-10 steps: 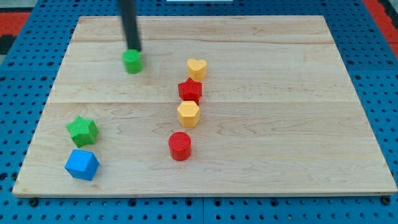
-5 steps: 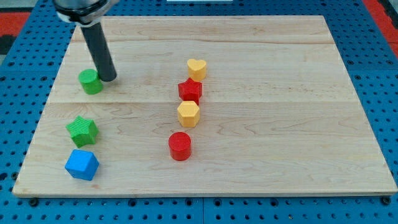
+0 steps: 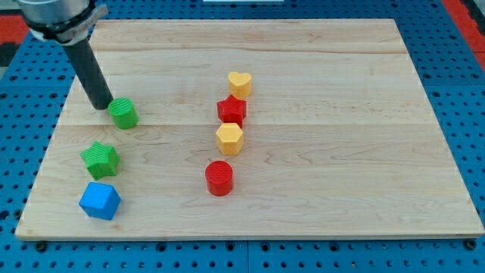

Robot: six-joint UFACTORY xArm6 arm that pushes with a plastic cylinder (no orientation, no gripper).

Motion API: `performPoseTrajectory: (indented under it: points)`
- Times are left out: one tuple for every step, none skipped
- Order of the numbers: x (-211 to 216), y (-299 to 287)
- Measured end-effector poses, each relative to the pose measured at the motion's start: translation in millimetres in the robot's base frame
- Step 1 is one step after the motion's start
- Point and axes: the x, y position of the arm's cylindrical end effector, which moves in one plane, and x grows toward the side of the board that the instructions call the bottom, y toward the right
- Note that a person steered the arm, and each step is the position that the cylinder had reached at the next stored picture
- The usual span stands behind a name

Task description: Place the green circle at the top right of the green star

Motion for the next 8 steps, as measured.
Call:
performPoseTrajectory:
  points:
    - [-23.4,26.8]
    - [-3.5,29.3]
    - [17.2,1.7]
    - [44.8,-5.5]
    - [24.4,-6.3]
    - [-19.3,7.8]
    - [-0.3,36.1]
    - [10.3,27.4]
